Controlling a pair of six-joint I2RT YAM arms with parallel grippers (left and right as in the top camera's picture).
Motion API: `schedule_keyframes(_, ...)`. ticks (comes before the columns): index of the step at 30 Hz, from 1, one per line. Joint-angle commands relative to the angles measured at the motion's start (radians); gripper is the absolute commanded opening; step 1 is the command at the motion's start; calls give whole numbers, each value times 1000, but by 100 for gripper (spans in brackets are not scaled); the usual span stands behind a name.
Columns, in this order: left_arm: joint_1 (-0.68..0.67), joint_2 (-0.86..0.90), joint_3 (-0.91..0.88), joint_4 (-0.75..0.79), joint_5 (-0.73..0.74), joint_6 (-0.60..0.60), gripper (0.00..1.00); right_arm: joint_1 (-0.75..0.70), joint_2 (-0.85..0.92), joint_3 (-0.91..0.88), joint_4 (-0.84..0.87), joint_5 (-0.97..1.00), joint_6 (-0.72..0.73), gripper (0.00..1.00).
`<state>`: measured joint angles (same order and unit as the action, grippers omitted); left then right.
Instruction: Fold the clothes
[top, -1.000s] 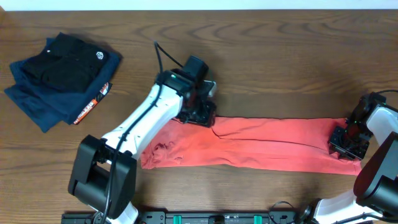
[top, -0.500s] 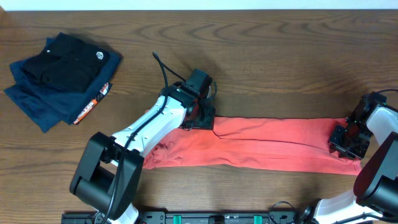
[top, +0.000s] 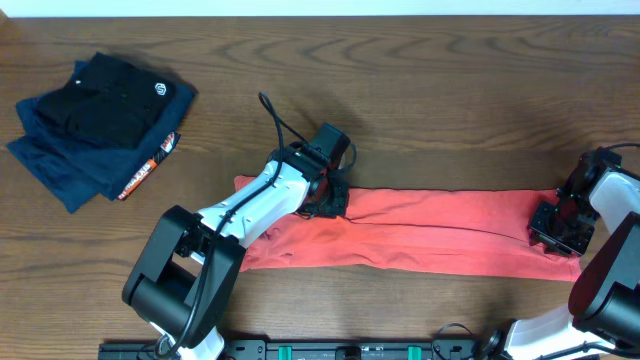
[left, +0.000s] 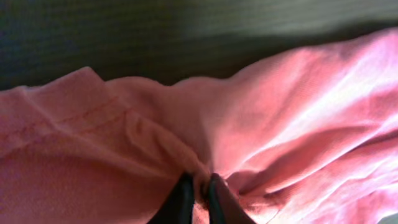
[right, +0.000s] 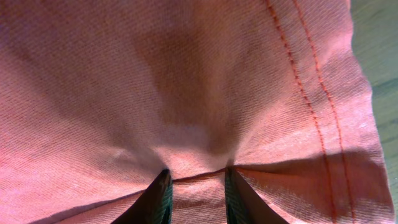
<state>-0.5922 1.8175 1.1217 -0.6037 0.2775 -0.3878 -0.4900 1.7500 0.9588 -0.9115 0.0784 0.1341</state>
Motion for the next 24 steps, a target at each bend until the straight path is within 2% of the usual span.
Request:
schedule_keyframes(1, -3, -29, 5, -45, -9, 6, 9, -6, -14, -6, 3, -5, 18, 27)
schedule_keyframes(7, -14, -133, 8, -65, 114, 84, 8, -6, -14, -6, 3, -5, 18, 27)
schedule_keyframes(16, -111, -112, 6, -50, 110, 98, 10, -6, -14, -6, -1, -5, 18, 27)
schedule_keyframes(17, -117, -105, 6, -49, 98, 98, 13, -6, -14, -6, -1, -5, 18, 27)
schedule_keyframes(19, -125, -93, 6, -49, 56, 98, 45, -6, -14, -6, -4, -5, 18, 27)
schedule_keyframes(20, -124, -92, 6, -50, 26, 98, 54, -6, -14, -6, -5, -5, 18, 27)
schedule_keyframes(24, -94, -115, 9, -56, -64, 99, 58, -6, -14, -6, -7, -5, 19, 28)
